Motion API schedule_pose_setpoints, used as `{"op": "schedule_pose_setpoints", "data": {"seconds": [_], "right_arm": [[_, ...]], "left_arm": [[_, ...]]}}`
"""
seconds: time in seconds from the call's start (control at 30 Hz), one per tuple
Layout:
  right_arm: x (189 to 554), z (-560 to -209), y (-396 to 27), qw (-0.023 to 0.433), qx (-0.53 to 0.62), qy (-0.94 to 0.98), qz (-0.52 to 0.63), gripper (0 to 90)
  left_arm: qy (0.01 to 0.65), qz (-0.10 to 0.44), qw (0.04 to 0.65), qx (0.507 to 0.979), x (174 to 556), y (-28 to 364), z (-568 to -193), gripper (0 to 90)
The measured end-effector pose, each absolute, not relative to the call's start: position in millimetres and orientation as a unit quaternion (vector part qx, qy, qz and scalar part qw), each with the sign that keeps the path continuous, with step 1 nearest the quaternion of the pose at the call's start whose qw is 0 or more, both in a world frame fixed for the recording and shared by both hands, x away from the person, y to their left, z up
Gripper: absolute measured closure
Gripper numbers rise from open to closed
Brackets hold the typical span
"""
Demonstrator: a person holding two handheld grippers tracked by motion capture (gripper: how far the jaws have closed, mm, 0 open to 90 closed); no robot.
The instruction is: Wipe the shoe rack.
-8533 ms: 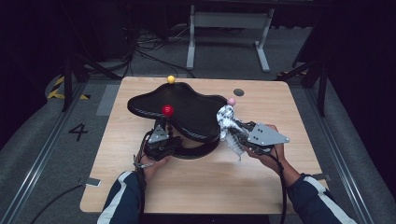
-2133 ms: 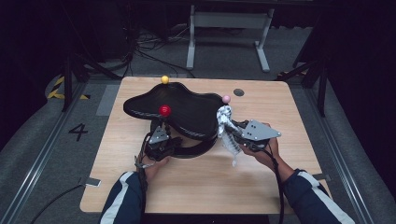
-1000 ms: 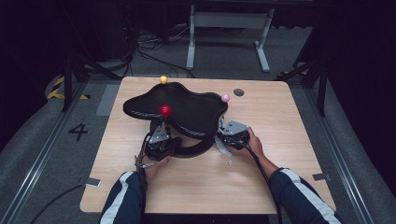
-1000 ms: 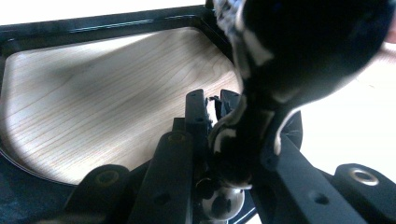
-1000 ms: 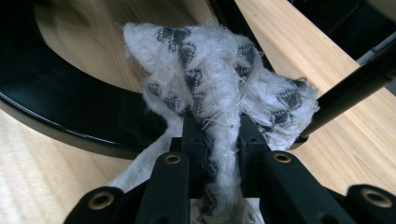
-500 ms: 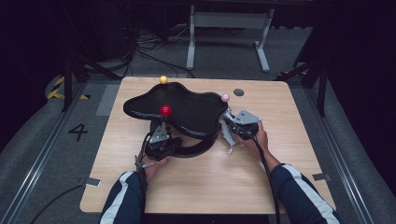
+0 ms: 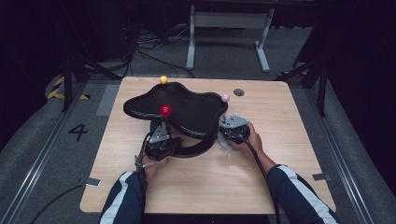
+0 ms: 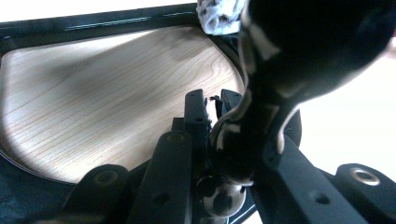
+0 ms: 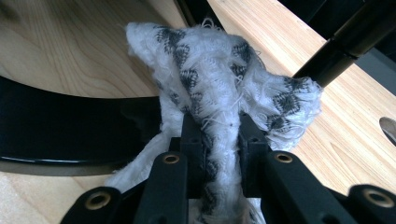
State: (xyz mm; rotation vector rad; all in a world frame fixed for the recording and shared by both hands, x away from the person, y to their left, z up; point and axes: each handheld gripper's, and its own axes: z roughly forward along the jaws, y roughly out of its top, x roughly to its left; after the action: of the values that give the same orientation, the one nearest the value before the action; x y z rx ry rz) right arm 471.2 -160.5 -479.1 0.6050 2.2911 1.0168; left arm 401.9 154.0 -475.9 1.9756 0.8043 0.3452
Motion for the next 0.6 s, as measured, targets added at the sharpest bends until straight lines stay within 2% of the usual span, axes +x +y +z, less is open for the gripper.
{"op": "schedule_pose_setpoints", "data": {"seconds": [0.2,0.43,0.6], "right_arm": [[466,-476,-159,0.237,0.210,0.864,0.391,77.1],[444,-478,-150,0.213,0.169,0.868,0.415,77.1],[435,-477,-144,0.211,0.150,0.872,0.415,77.1]], "left_arm": [[0.329,0.140,0.467,0.808,402,154,-475,81.4],[0.328,0.139,0.467,0.809,402,155,-475,81.0],[0.330,0.139,0.467,0.808,401,154,-476,79.2]]}}
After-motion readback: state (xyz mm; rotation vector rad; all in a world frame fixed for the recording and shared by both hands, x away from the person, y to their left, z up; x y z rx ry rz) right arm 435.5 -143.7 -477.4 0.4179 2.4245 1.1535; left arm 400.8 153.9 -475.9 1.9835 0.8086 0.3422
